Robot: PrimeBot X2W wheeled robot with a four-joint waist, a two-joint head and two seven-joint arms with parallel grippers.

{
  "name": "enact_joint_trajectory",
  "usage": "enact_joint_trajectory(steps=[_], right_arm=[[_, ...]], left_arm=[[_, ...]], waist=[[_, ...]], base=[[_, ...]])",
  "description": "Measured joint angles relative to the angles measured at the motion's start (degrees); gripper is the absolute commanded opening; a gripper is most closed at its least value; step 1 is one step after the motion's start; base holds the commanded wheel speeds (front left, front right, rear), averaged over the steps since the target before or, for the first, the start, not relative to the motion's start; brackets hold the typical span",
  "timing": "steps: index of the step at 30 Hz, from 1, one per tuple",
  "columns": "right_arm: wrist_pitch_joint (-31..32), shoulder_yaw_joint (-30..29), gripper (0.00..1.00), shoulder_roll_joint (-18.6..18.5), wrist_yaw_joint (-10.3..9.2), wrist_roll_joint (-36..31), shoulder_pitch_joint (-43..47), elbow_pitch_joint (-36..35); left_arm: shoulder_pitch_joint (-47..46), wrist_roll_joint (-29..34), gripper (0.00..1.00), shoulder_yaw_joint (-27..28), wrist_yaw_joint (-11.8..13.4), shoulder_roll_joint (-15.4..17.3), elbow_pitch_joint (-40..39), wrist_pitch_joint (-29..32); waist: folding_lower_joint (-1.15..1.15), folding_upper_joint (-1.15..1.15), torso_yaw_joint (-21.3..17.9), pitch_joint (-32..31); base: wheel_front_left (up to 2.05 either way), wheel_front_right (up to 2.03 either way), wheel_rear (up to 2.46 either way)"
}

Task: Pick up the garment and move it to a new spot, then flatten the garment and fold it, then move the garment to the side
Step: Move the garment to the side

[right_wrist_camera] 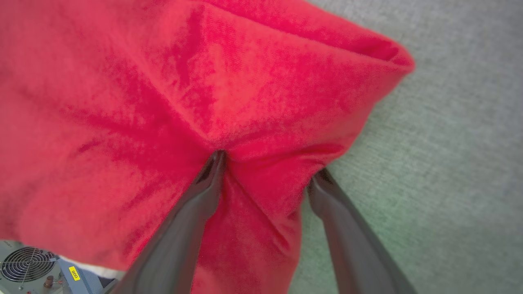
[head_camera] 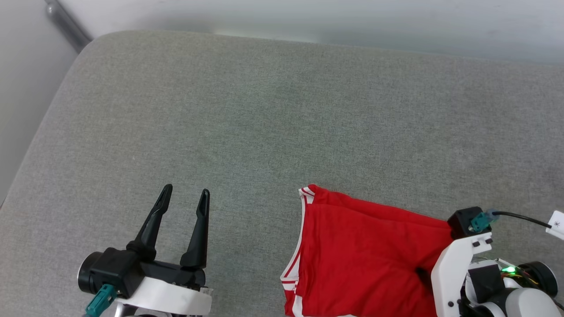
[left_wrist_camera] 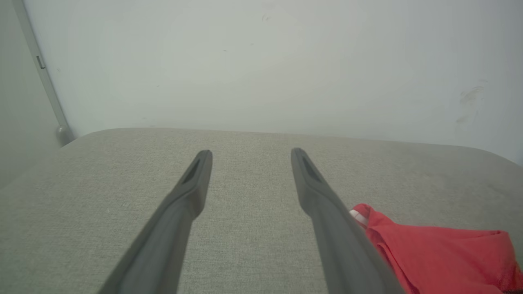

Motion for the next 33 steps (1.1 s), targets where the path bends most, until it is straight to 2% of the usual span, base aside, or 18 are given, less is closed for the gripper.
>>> enact_joint_trajectory(steps=[1,6,11,16,24,28,33], right_arm=[[-0.85,0.67,0.0,-0.47,0.0,-0.25,-0.18,0.59],[-5.32,3.25,0.0,-1.49,0.05,-1.81,-2.37,3.41],[-7.33,7.34,0.0,-5.14,0.09,-3.96,-5.32,3.76],[-6.98,13.02,0.0,-12.69,0.04,-4.93,-9.61,1.91],[-5.05,24.27,0.0,-29.19,0.03,-2.83,-19.91,-2.25],[-6.93,27.29,0.0,-34.96,0.04,-0.86,-25.01,-2.05],[-12.59,28.61,0.0,-39.89,0.05,0.12,-29.94,1.38]], left_arm=[[-0.02,0.0,1.0,-0.11,0.01,-0.02,0.16,0.0],[0.0,0.01,1.0,-0.45,0.0,-0.01,0.73,0.0],[0.15,0.02,1.0,-1.27,0.0,0.11,1.55,0.0],[-0.02,0.03,1.0,-4.78,0.0,-0.25,2.05,0.0],[-4.15,0.09,1.0,-9.34,0.0,-0.14,1.21,0.0],[-6.4,0.47,1.0,-10.9,0.0,1.0,0.9,-0.01],[-10.08,0.76,1.0,-12.57,0.0,3.01,0.26,0.0]], waist=[[0.0,0.0,0.03,-0.06],[0.0,0.0,-0.92,-0.75],[0.01,0.0,-3.52,-1.52],[0.01,0.0,-7.48,-1.84],[0.01,0.0,-16.18,-0.14],[0.01,0.0,-21.12,1.81],[0.01,0.0,-26.23,5.82]], base=[[0.0,0.0,0.0],[0.0,0.0,0.0],[0.0,0.0,0.0],[0.0,0.0,0.0],[0.0,0.0,0.0],[0.0,0.0,0.0],[0.0,0.0,0.0]])
